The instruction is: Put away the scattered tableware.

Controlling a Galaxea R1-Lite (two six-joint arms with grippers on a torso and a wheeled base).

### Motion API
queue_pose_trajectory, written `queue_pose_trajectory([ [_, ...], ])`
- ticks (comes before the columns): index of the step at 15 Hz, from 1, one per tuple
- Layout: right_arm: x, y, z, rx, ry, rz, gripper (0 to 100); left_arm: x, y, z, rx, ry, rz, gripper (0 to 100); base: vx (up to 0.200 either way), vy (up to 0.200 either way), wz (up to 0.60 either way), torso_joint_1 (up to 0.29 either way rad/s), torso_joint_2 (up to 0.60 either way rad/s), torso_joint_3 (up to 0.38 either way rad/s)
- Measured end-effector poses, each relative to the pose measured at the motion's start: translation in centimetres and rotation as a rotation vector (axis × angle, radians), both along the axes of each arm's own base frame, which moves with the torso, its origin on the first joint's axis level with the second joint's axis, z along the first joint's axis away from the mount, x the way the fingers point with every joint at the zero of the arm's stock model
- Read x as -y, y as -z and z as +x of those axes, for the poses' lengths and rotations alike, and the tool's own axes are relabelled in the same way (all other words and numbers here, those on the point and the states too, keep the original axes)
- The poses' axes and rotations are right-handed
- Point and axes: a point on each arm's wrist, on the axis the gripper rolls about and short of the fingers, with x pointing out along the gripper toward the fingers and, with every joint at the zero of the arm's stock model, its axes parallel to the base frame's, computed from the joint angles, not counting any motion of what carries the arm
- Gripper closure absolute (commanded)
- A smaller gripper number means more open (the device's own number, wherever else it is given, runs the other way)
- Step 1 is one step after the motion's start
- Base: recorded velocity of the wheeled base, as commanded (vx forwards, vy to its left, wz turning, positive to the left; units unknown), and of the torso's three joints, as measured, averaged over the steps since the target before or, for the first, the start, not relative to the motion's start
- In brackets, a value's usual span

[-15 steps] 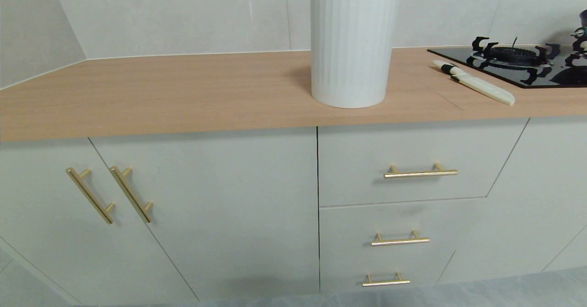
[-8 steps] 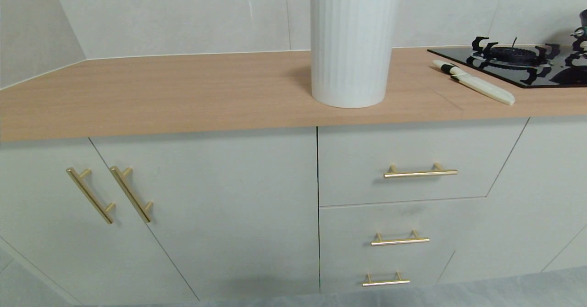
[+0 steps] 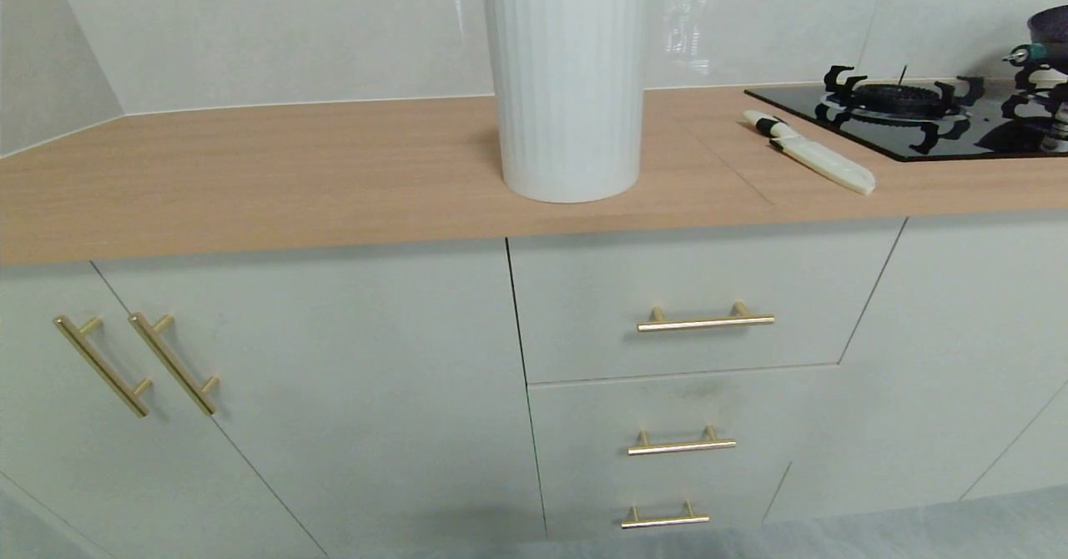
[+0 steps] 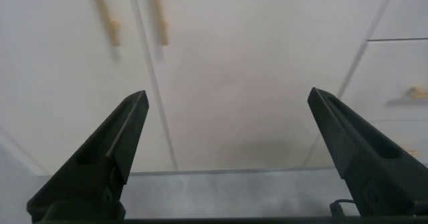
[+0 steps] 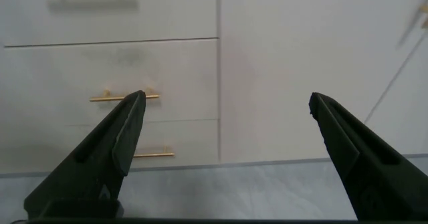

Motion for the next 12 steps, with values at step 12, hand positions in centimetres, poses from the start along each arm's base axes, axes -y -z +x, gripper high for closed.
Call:
queue_pose_trajectory([
  [12, 0.0, 0.0, 0.0, 0.0, 0.0, 0.0, 0, -0.01, 0.02, 0.0, -0.002, -0.002, -0.005, 0, 0.133, 0.0, 0.0, 0.0, 0.0, 0.002],
])
